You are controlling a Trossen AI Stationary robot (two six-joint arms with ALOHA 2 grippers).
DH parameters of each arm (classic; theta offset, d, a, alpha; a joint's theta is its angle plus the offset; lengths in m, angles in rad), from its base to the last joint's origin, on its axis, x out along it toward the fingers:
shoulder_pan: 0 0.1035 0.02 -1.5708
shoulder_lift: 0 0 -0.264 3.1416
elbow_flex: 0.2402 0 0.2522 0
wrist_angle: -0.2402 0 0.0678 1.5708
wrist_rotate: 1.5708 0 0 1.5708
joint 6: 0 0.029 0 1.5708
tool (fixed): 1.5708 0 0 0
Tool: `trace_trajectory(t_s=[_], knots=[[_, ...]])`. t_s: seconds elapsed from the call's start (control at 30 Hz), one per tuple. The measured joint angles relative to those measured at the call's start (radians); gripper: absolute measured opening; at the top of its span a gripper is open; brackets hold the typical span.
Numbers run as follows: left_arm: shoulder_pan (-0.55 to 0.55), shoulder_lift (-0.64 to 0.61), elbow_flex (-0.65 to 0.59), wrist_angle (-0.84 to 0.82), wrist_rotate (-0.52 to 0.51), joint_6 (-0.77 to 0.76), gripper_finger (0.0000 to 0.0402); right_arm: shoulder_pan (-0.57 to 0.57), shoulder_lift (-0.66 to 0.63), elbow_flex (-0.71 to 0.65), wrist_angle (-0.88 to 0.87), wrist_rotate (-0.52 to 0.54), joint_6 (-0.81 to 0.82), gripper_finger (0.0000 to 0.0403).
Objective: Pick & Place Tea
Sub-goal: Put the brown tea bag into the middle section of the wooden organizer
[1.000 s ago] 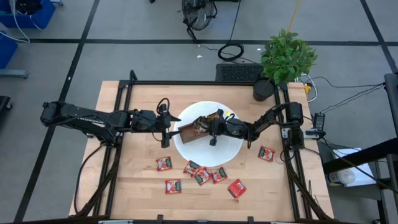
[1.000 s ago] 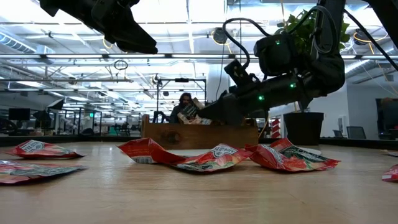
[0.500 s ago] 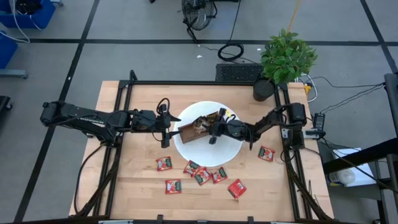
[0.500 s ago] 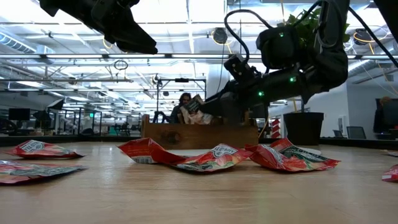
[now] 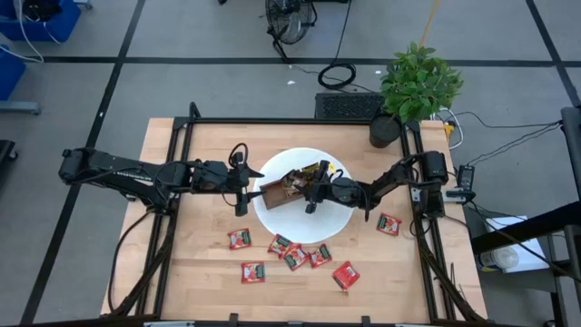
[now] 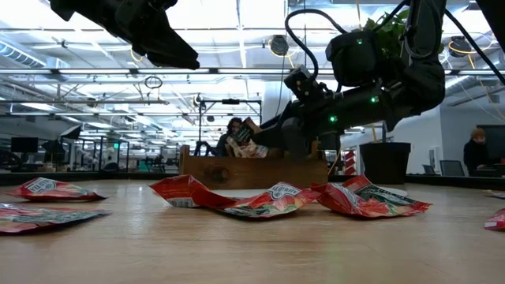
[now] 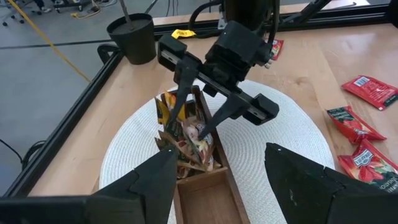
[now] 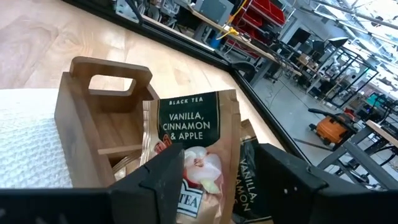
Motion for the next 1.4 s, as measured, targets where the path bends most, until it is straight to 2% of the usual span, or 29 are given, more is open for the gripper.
trace_trajectory(t_s=[0.17, 0.33, 0.47, 0.77, 0.9, 1.1, 1.23, 1.4], knots=[[0.0, 0.0, 0.0, 0.0, 0.006, -0.001, 0.0241, 0.0, 0.0, 0.0, 0.0, 0.004, -0.001, 0.0213], [0.0, 0.0, 0.0, 0.0, 0.007, -0.003, 0.0241, 0.001, 0.0, 0.0, 0.016, 0.103, -0.052, 0.0244], [0.0, 0.0, 0.0, 0.0, 0.007, -0.003, 0.0241, 0.008, -0.009, 0.0, 0.028, 0.128, -0.078, 0.0263], [0.0, 0.0, 0.0, 0.0, 0.007, -0.002, 0.0241, 0.049, -0.1, 0.0, -0.043, 0.153, -0.115, 0.0266], [0.0, 0.0, 0.0, 0.0, 0.007, -0.002, 0.0241, 0.053, -0.163, 0.002, -0.192, 0.13, -0.066, 0.0264], [0.0, 0.0, 0.0, -0.005, 0.007, -0.002, 0.0241, 0.058, -0.299, 0.002, -0.575, -0.052, 0.114, 0.0263], [0.0, 0.0, 0.0, -0.02, 0.007, -0.005, 0.0241, 0.085, -0.362, 0.002, -0.739, -0.067, 0.08, 0.0263], [0.0, 0.0, 0.0, -0.016, 0.007, -0.006, 0.0241, 0.109, -0.338, 0.002, -0.768, -0.084, -0.04, 0.0263]])
